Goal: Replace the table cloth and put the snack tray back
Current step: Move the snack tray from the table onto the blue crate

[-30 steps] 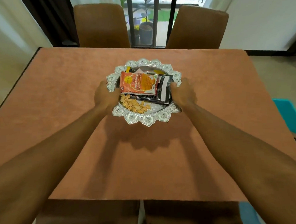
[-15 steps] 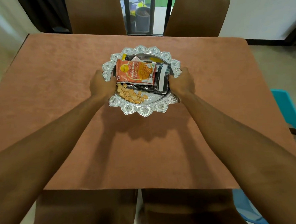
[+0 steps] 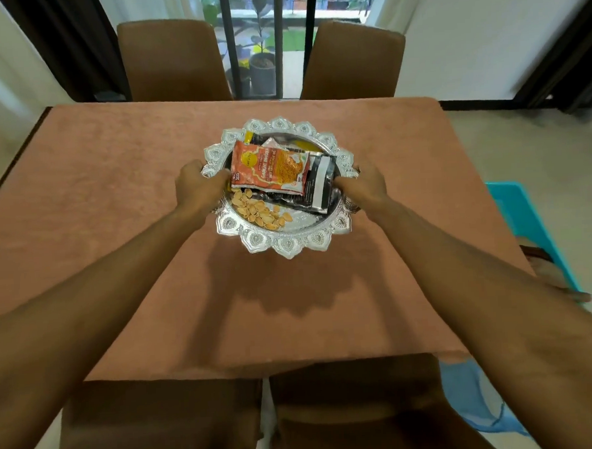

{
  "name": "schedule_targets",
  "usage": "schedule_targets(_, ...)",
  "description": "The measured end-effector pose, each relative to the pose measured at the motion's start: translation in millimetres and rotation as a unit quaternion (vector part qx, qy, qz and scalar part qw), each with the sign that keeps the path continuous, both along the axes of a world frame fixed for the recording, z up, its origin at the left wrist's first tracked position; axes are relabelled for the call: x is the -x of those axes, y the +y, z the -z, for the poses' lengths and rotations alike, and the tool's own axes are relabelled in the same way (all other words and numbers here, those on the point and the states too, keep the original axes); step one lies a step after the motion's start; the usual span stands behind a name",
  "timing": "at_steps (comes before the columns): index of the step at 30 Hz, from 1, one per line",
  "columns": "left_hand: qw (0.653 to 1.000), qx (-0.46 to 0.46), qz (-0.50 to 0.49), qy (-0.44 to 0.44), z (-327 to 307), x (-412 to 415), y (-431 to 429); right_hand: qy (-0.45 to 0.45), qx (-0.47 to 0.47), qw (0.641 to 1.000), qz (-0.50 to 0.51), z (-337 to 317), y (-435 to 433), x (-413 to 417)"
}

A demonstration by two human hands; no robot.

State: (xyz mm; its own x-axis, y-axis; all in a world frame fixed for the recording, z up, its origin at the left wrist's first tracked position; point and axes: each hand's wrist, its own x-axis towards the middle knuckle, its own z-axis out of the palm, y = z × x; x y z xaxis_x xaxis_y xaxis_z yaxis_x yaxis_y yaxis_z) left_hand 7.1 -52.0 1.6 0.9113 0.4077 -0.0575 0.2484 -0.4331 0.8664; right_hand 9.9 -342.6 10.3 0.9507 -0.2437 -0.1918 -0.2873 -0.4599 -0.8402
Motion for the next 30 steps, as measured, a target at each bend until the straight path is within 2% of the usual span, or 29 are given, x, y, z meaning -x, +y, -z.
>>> schedule_targets(9, 0.995, 0.074, 0.071, -0.001, -16.2, 95.2, -132.0, -0.005, 0.021, 0.998, 0.055, -2.9, -136.1, 120.3)
schedule_targets(20, 0.974, 0.155, 0.15, 0.076, 9.6, 238.6, -396.5, -0.028, -0.013, 0.988, 0.149, 11.9, -403.2, 286.5)
schedule_targets(26, 0.958, 0.195, 0.175, 0.119, 21.3, 288.0, -495.0, -0.011, -0.029, 0.975, 0.218, 34.8, -498.9, 353.8)
schedule_targets(30, 0.942, 0.188, 0.21, 0.182, 37.3, 295.2, -556.2, 0.014, -0.057, 0.962, 0.268, 58.4, -552.9, 386.5)
